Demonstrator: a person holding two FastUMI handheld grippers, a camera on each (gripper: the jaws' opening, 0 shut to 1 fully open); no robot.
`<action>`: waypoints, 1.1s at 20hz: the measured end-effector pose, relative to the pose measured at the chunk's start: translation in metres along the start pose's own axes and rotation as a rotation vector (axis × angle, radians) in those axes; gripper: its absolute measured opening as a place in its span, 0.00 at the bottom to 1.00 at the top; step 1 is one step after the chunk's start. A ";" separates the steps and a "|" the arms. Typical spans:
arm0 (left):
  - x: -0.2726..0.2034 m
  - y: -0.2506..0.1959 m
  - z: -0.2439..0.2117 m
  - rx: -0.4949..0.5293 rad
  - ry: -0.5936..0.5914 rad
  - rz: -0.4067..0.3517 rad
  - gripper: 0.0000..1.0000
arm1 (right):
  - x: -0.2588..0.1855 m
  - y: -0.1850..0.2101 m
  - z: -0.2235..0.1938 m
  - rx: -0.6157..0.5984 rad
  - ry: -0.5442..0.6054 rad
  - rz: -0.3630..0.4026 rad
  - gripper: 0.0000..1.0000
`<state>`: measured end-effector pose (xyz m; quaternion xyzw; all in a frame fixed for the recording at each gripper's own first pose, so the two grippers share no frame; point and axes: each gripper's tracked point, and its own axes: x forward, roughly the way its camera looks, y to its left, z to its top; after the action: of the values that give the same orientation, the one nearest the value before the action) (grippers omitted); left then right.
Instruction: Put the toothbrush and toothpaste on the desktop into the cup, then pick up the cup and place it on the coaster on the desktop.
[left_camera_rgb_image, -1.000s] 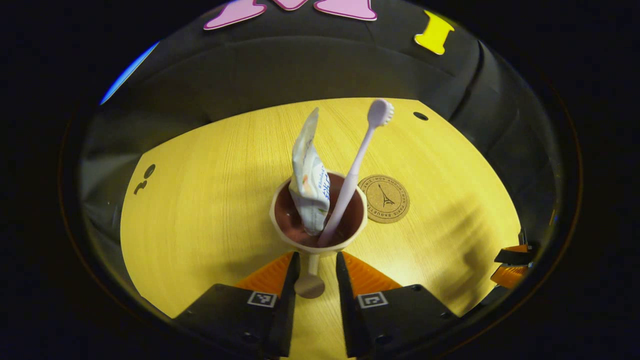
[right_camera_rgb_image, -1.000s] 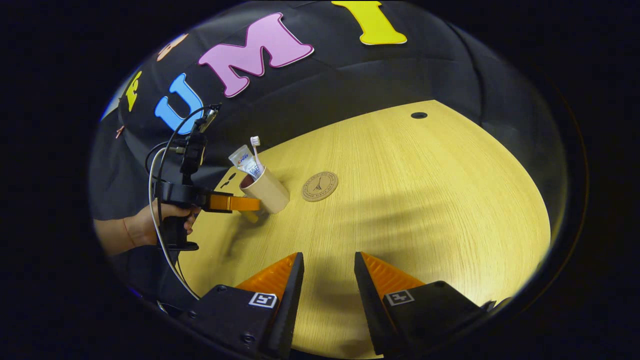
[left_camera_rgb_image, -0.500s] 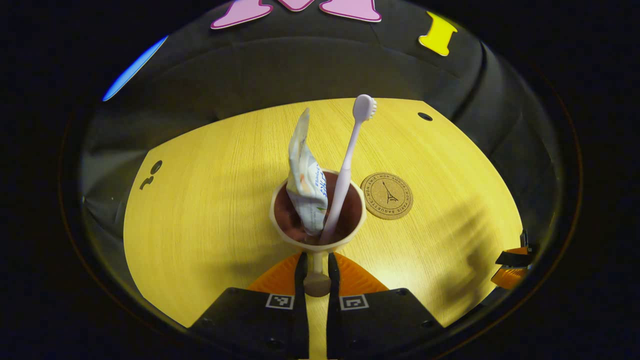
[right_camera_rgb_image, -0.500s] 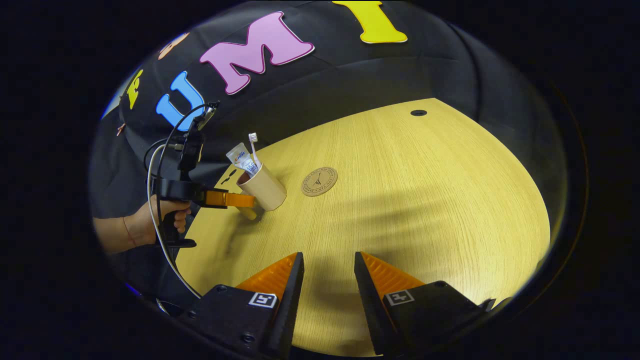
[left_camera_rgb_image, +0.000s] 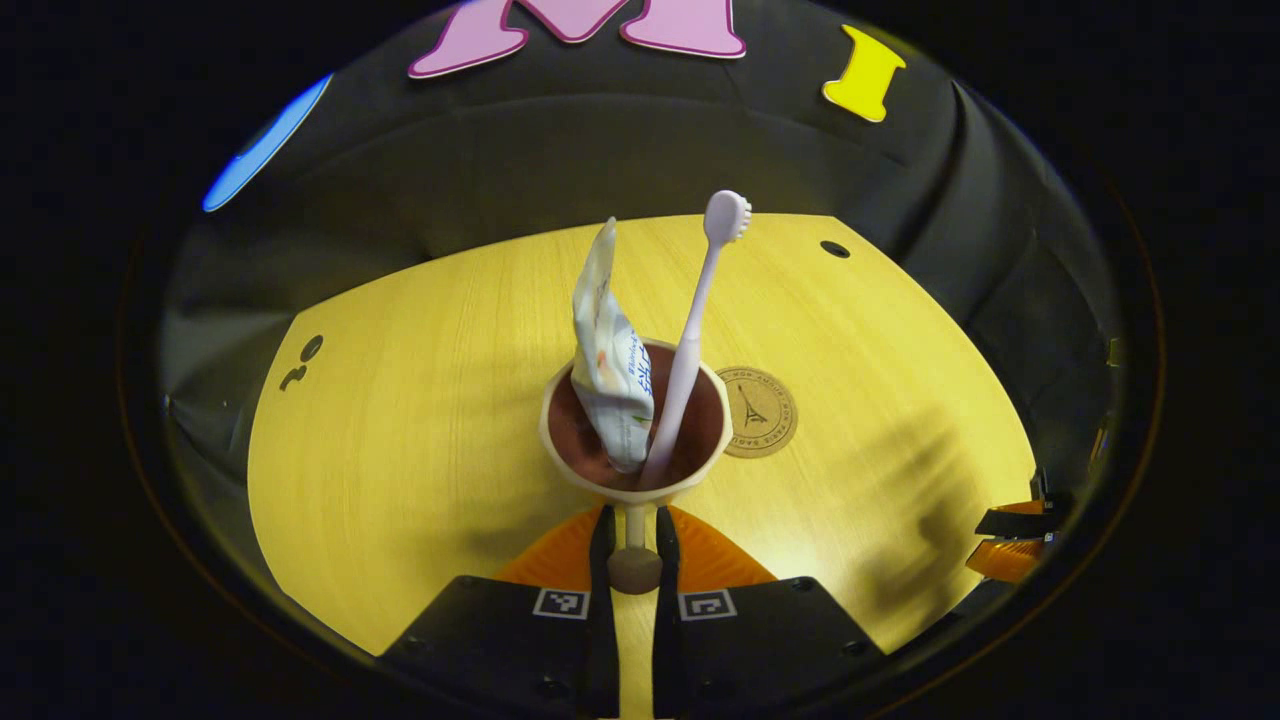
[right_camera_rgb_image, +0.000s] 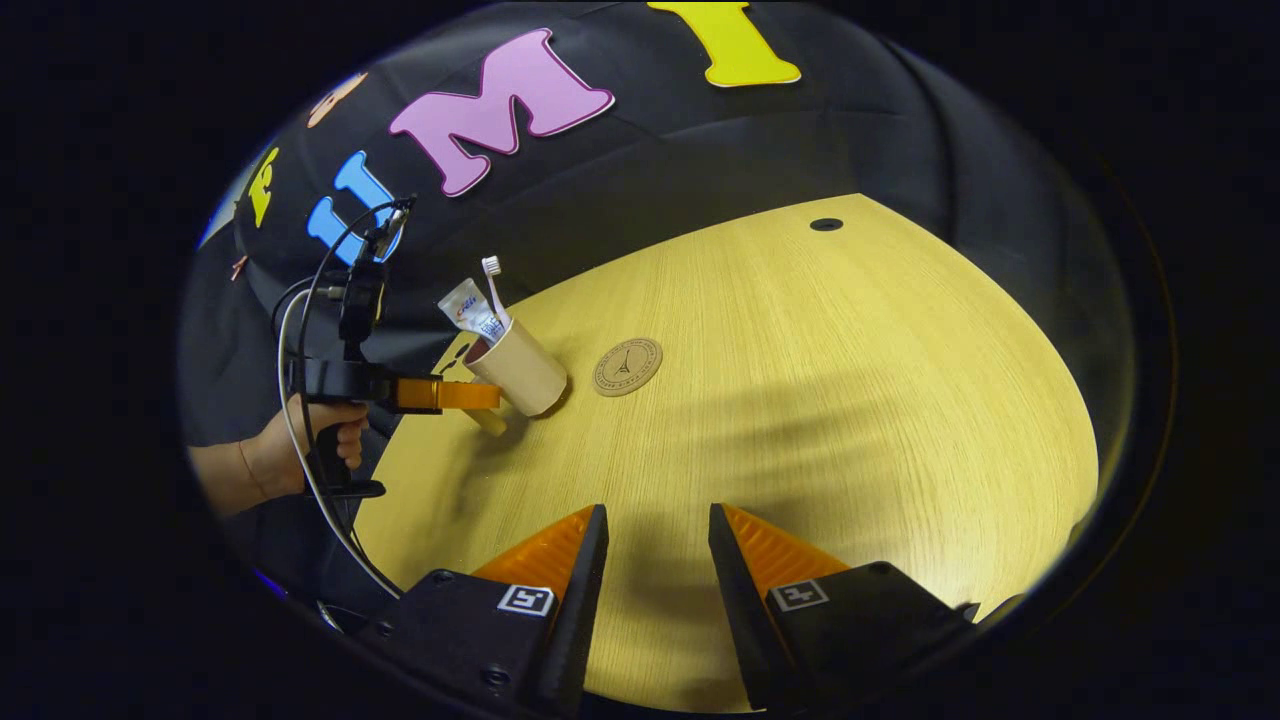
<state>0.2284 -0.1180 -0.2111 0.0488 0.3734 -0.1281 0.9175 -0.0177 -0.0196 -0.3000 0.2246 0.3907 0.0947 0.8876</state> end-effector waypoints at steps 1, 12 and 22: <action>0.000 -0.004 0.003 0.003 -0.003 -0.006 0.18 | -0.001 -0.002 0.001 0.003 -0.003 -0.001 0.63; 0.028 -0.074 0.036 0.098 0.006 -0.056 0.18 | -0.025 -0.052 0.011 0.085 -0.041 -0.075 0.63; 0.039 -0.081 0.038 0.105 0.031 -0.034 0.18 | -0.036 -0.079 0.011 0.132 -0.044 -0.108 0.63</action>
<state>0.2590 -0.2103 -0.2107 0.0928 0.3813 -0.1622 0.9054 -0.0342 -0.1048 -0.3075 0.2631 0.3880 0.0158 0.8832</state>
